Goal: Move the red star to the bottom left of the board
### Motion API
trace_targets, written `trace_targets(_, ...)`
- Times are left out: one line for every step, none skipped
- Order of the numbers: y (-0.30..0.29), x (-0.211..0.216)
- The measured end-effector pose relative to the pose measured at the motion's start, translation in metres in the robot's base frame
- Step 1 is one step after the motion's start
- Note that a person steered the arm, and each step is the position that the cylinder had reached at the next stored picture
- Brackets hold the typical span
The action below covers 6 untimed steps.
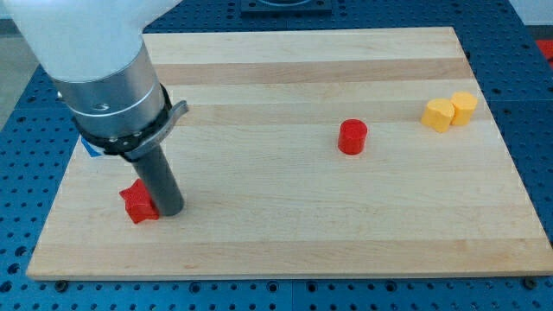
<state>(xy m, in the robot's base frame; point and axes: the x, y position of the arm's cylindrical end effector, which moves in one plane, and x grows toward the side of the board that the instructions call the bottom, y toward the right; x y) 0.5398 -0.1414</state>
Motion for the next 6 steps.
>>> trace_targets(0.01,-0.017)
trace_targets(-0.001,-0.021)
trace_targets(-0.033,-0.014)
trace_targets(-0.062,0.002)
trace_targets(-0.086,0.012)
trace_targets(-0.05,0.011)
